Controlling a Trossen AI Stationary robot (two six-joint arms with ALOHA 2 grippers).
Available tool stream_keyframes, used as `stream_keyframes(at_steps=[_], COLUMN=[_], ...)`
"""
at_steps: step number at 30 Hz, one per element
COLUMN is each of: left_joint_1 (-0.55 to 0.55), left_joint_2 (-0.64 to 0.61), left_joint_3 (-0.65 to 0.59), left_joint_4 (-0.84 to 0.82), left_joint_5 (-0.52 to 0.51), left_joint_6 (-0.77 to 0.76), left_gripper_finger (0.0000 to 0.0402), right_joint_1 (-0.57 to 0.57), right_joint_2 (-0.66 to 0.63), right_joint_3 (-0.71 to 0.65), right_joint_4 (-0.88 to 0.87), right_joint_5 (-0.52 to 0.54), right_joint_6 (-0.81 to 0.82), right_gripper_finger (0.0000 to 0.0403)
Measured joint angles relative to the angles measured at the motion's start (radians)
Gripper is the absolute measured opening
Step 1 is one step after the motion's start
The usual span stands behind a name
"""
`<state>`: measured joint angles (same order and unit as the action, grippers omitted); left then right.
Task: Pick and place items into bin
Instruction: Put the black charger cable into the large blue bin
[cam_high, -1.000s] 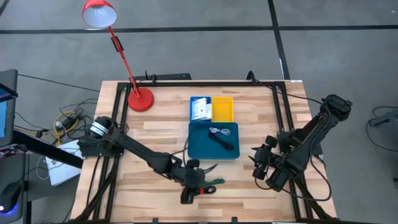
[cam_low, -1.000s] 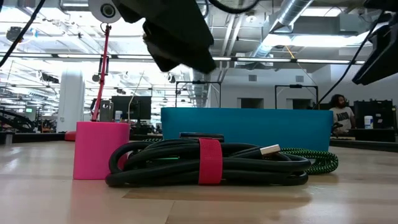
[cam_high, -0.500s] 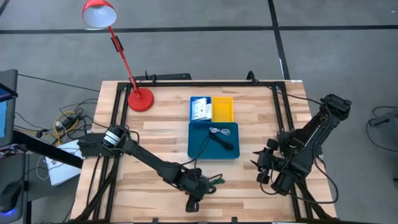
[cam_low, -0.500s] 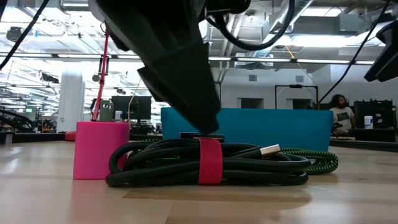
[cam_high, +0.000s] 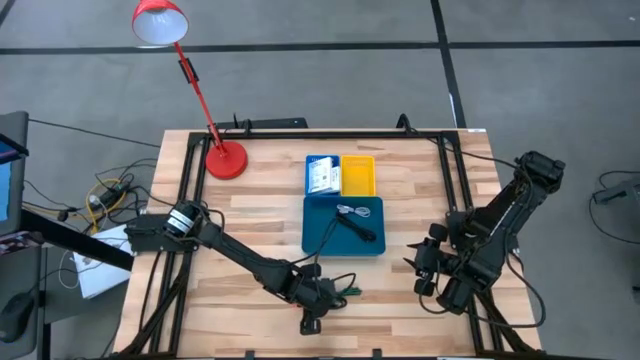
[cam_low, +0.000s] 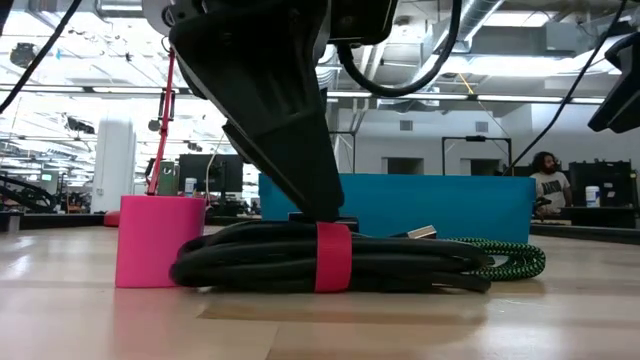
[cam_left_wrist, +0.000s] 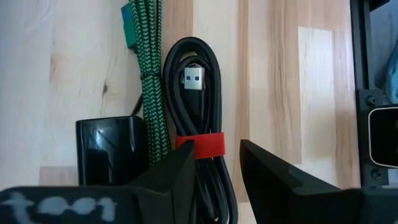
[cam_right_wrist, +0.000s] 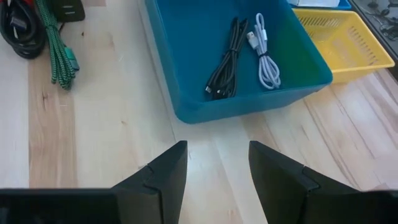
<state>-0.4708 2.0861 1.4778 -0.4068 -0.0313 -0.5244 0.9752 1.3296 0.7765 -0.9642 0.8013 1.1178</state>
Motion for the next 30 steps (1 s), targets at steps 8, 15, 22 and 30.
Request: stream_keyframes(at_steps=[8,15,22,30], left_joint_1=[0.003,0.003,0.003,0.004], left_joint_2=[0.052,0.055,0.07,0.099], left_joint_3=[0.006,0.004,0.003,0.004], left_joint_4=[0.029,0.033,0.017,0.039], left_joint_5=[0.052,0.053,0.05,0.087], left_joint_6=[0.0,0.001,-0.003,-0.011], left_gripper_finger=[0.0119,0.0119,0.0119,0.0119], right_joint_1=[0.0,0.0,0.0,0.0], right_joint_2=[0.0,0.0,0.0,0.0], right_joint_3=[0.0,0.0,0.0,0.0], right_joint_4=[-0.001,0.0,0.004,0.007], right_joint_5=[-0.006,-0.009,-0.009,-0.009], right_joint_6=[0.0,0.0,0.0,0.0], right_gripper_finger=[0.0164,0.0168,0.0166,0.0167])
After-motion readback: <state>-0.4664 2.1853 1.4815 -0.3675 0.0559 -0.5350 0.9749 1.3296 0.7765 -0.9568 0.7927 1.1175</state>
